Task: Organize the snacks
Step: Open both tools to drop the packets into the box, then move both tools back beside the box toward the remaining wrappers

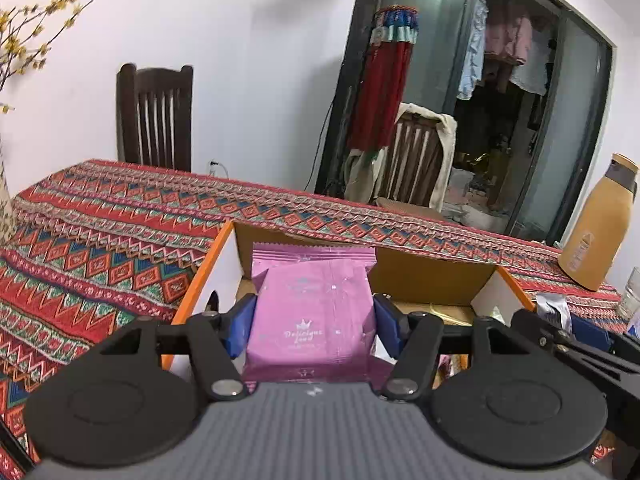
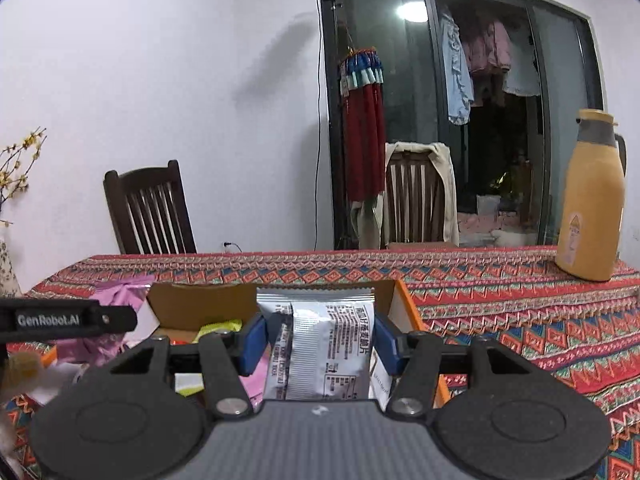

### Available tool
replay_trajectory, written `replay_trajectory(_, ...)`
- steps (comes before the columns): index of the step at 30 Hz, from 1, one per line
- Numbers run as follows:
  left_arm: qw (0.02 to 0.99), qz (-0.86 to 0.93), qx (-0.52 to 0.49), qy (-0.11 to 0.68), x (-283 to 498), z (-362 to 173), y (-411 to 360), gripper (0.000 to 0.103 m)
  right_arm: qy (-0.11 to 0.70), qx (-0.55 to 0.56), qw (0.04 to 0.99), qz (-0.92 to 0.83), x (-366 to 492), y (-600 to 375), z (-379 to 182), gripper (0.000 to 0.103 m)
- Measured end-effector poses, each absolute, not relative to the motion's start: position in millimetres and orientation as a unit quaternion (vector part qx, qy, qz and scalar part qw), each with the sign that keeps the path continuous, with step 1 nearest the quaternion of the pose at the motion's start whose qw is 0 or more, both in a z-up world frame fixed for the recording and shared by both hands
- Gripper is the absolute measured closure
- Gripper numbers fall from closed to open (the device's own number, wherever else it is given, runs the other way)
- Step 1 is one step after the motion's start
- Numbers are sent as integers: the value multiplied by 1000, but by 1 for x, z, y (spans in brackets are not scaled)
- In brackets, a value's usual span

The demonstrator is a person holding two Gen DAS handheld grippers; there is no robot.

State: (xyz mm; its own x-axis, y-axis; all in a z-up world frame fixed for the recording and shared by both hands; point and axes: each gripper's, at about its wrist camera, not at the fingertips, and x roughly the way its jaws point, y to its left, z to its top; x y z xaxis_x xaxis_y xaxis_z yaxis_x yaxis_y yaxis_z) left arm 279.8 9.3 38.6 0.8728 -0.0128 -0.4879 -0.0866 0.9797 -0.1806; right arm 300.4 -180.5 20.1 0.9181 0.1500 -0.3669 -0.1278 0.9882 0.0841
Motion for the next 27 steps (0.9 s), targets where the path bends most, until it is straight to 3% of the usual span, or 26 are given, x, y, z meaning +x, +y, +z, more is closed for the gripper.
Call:
replay_trajectory(3, 961, 22, -107, 255, 281, 38, 13, 38, 199, 35, 977, 71, 303, -180, 13, 44)
replay_trajectory(4, 961, 25, -109, 253, 280, 38, 14, 35, 202, 36, 976, 70, 304, -181, 12, 35)
replay_trajectory(6, 963, 36, -113, 242, 276, 40, 15, 10, 197, 38, 977, 66, 303, -182, 13, 20)
replay_trajectory(8, 965, 47, -117, 229, 272, 42, 17, 0, 186, 43, 980, 62, 299, -184, 16, 8)
replay_trajectory(16, 968, 46, -120, 217, 266, 46, 16, 0, 169, 53, 983, 57, 290, -190, 21, 3)
replay_trajectory(27, 971, 53, -116, 200, 251, 63, 15, 0, 153, 54, 986, 50, 275, -192, 34, 2)
